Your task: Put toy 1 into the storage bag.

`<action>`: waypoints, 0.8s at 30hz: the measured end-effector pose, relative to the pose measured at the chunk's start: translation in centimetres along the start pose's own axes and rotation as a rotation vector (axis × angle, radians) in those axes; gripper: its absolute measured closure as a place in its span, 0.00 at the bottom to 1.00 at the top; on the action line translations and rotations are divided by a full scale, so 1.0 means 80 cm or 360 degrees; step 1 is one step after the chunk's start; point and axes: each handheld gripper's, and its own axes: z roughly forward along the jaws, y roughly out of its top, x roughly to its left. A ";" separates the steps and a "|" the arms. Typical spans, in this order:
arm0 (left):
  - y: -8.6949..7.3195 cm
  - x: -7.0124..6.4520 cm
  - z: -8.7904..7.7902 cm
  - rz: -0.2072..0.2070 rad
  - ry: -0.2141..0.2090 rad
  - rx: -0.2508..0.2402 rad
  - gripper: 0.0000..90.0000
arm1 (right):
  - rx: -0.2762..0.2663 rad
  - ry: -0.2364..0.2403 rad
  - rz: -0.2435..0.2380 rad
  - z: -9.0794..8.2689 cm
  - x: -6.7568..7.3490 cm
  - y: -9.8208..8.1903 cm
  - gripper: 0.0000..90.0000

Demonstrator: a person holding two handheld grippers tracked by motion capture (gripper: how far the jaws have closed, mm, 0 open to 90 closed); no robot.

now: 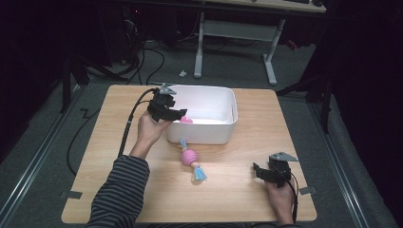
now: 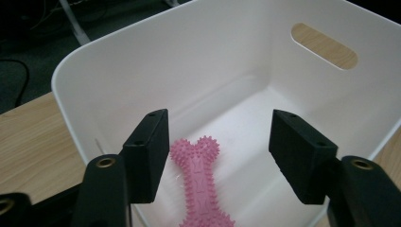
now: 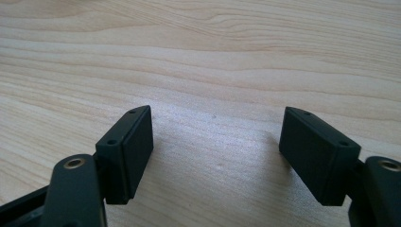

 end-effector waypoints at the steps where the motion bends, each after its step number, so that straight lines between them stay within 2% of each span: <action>1: -0.002 0.001 -0.003 -0.0008 0.0004 -0.0010 0.42 | 0.0000 0.0000 0.0000 0.000 0.000 0.000 0.30; 4: -0.008 0.003 -0.018 -0.0015 0.0018 -0.0060 0.41 | 0.0000 0.0000 0.0000 0.000 0.000 0.000 0.30; 12: -0.018 0.006 -0.041 -0.0050 0.0015 -0.0109 0.36 | 0.0000 0.0000 0.0000 0.000 0.000 0.000 0.30; 24: -0.050 0.006 -0.080 -0.0079 0.0033 -0.0181 0.34 | 0.0000 0.0000 0.0001 0.000 0.000 0.000 0.30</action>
